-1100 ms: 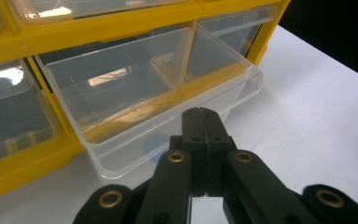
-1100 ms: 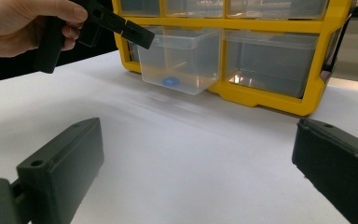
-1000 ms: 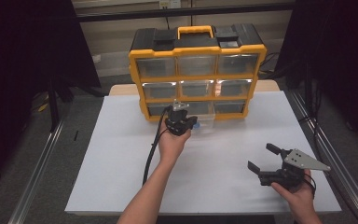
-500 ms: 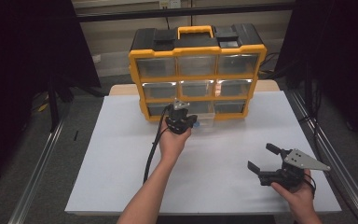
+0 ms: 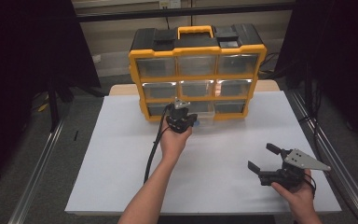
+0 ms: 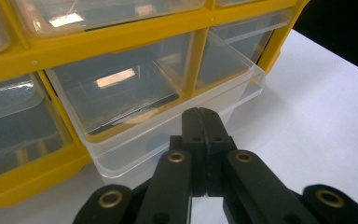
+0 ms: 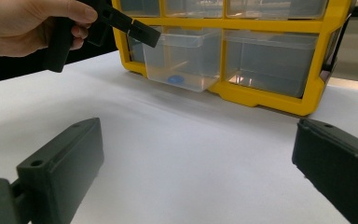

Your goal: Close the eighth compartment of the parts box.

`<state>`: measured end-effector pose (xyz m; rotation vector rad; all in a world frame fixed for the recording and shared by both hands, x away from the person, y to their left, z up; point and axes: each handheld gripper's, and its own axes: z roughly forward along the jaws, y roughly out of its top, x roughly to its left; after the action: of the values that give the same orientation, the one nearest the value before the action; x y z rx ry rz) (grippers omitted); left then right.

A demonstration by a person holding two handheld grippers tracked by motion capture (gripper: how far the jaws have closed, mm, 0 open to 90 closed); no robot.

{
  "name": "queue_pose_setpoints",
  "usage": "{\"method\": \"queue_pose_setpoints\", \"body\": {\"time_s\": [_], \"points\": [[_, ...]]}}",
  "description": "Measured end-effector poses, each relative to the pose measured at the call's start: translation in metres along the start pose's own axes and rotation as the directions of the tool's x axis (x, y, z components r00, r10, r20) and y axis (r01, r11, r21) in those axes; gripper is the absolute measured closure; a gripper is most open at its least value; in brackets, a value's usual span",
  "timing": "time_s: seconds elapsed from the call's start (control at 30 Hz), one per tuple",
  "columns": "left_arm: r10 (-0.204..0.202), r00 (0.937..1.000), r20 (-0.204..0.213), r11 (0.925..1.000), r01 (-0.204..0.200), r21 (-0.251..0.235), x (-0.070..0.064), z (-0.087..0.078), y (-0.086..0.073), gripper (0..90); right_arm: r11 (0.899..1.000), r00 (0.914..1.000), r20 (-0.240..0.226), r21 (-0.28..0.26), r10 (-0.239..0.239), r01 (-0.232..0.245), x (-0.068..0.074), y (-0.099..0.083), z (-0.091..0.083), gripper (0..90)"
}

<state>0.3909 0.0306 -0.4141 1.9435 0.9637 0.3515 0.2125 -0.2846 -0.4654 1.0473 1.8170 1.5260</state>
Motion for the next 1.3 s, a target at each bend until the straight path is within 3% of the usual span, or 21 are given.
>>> {"method": "queue_pose_setpoints", "body": {"time_s": [0.93,1.03,1.3], "points": [[-0.005,0.9993,-0.037,1.0000,0.005,0.000,0.0010,0.0044,0.0033,90.0,1.000,1.0000,-0.001,0.001,0.004,-0.004,0.0000,0.0001,-0.0005,1.7],[-0.006,0.9997,-0.024,0.9999,0.005,-0.011,0.0018,0.0057,0.0032,90.0,1.000,1.0000,-0.001,-0.001,0.001,-0.001,-0.0003,0.0001,-0.0002,1.7],[-0.016,0.9992,-0.036,0.9995,0.015,-0.028,0.0008,0.0079,0.0029,90.0,1.000,1.0000,-0.001,-0.003,0.004,-0.004,-0.0004,0.0001,-0.0003,1.7]]}}
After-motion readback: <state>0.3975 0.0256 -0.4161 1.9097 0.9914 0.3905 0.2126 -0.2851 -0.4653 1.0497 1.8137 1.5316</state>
